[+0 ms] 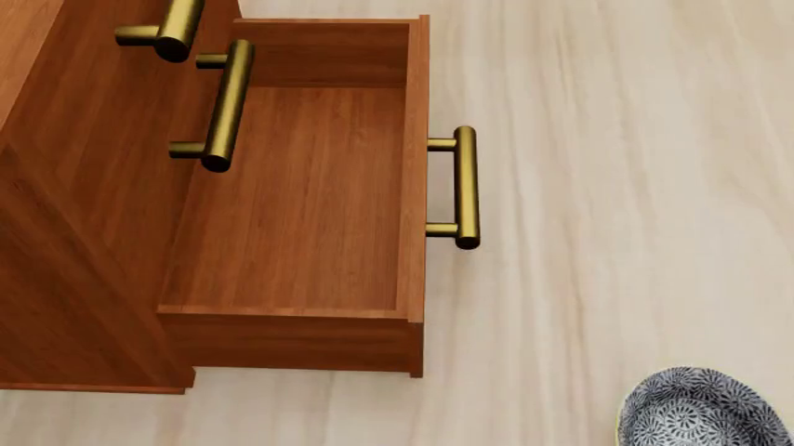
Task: Put the bowl in the bottom drawer of the cabinet.
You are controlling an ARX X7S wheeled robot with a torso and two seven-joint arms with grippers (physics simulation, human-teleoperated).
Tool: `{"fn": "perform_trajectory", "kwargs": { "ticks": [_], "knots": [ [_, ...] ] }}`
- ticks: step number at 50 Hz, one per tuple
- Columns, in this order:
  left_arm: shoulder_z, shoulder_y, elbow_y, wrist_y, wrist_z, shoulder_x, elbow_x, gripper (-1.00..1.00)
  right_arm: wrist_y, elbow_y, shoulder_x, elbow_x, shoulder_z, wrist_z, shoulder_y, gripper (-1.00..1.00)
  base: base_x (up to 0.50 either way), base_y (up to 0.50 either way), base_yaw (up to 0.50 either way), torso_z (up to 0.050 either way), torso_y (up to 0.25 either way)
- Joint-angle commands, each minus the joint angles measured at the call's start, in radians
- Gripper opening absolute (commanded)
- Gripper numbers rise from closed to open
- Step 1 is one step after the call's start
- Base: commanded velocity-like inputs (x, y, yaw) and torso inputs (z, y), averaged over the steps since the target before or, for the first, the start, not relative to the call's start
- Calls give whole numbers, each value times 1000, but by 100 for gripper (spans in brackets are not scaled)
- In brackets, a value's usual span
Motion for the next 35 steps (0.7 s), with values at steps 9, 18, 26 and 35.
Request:
{"fn": "perform_trajectory", "kwargs": {
  "ticks": [9,18,26,35],
  "knots": [
    [11,-7,-4,0,-7,-8,-4,100,-95,123,-18,-128,-116,-80,14,100,0,0,0,0,0],
    [16,-17,-12,2,-11,-12,-5,100,-129,183,-24,-162,-146,-108,27,100,0,0,0,0,0],
    [19,-16,-11,3,-14,-16,-6,100,-139,224,-18,-188,-181,-125,44,100,0,0,0,0,0],
    [19,-4,-12,10,-14,-15,-1,100,-154,263,-17,-205,-196,-139,52,100,0,0,0,0,0]
  ]
}}
